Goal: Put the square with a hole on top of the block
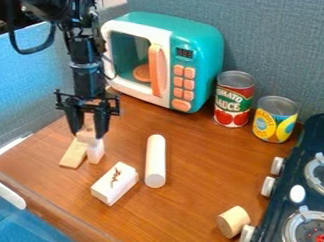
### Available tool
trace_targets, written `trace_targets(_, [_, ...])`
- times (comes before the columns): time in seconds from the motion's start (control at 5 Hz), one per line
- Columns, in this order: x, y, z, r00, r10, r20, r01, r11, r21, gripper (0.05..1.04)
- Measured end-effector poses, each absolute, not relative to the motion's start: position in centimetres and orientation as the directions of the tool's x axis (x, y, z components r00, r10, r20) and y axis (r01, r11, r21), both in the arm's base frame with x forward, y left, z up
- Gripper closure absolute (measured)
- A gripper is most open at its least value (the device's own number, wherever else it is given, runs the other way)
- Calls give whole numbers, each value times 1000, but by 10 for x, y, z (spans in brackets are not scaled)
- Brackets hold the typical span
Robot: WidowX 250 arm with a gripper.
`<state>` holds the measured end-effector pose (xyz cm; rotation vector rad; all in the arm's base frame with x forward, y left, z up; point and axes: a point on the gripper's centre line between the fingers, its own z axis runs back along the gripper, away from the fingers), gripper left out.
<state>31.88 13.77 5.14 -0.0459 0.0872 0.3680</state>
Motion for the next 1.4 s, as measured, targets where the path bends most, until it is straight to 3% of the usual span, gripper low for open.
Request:
trace_targets(0.2, [316,143,50,919,382,-98,-383,924,16,511])
trace_targets(0.6, [317,144,44,915,389,-107,-389,921,21,511])
trace_targets(1.4, [322,138,39,903,421,-82,-427,900,-84,511])
